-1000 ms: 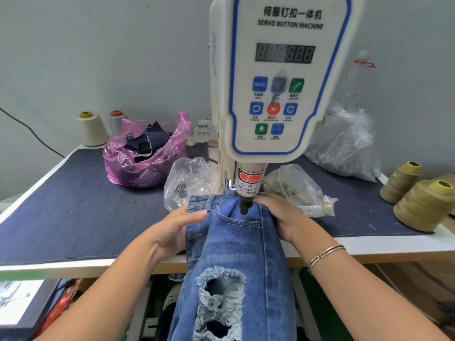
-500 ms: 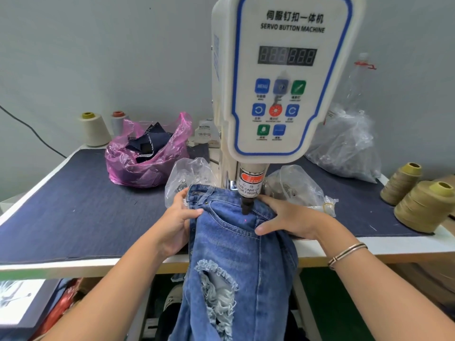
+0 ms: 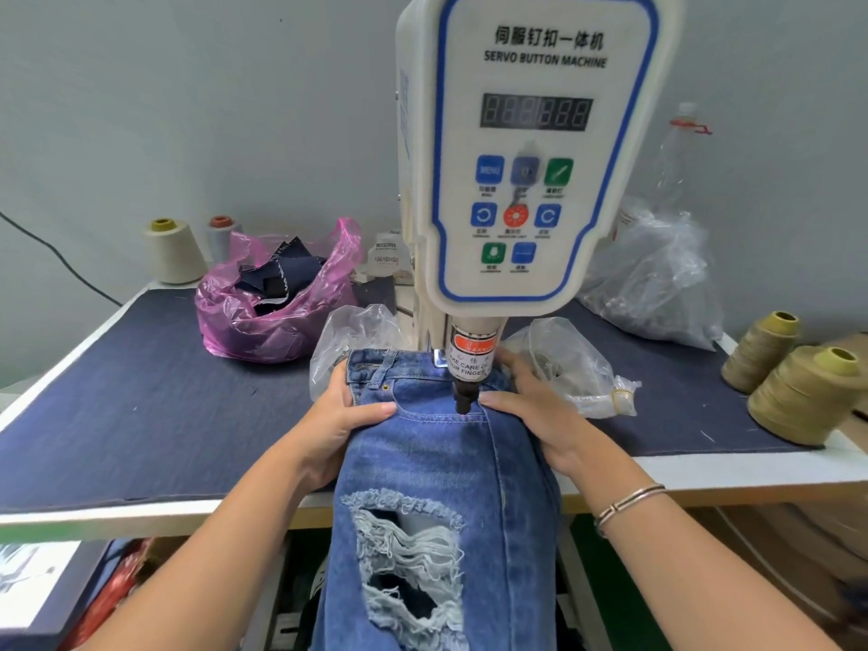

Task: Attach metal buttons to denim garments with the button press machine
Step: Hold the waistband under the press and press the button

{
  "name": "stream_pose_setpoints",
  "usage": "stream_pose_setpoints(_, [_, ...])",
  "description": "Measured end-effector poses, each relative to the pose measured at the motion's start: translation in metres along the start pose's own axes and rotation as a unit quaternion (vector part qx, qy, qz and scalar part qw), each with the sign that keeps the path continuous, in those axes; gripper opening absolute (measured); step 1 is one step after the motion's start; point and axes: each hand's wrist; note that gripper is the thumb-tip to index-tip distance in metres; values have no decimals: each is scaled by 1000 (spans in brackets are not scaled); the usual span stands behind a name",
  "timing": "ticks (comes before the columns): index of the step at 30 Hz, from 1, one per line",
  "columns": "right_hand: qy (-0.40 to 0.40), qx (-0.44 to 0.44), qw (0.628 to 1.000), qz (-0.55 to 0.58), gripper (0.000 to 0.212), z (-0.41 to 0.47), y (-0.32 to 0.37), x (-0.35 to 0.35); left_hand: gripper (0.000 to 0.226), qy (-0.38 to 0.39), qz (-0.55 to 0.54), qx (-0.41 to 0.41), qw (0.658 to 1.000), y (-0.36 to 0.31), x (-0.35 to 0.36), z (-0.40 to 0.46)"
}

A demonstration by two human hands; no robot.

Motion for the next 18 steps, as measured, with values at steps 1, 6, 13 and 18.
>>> stream_pose_setpoints(1, [-1, 0, 1000, 4, 63, 1, -1, 2, 84, -2, -1, 4, 1000, 1, -2, 0])
stream_pose_setpoints(6, [-17, -5, 999, 35, 61, 0, -11, 12, 75, -15, -18, 9, 1000, 9, -7, -1])
stream_pose_setpoints(13, [-13, -9, 996, 83, 58, -1, -18, 18, 76, -1, -54, 1, 999, 14, -12, 0])
stream_pose_setpoints(18, [-8, -14, 996, 87, 68, -2, -16, 21, 79, 18, -64, -1, 998, 15, -16, 2])
Point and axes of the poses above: each hand's wrist, its own z-axis towards the middle knuckle, its own x-axis out of the palm, y = z × x, and after that the axes turned 12 degrees about -z, right-handed
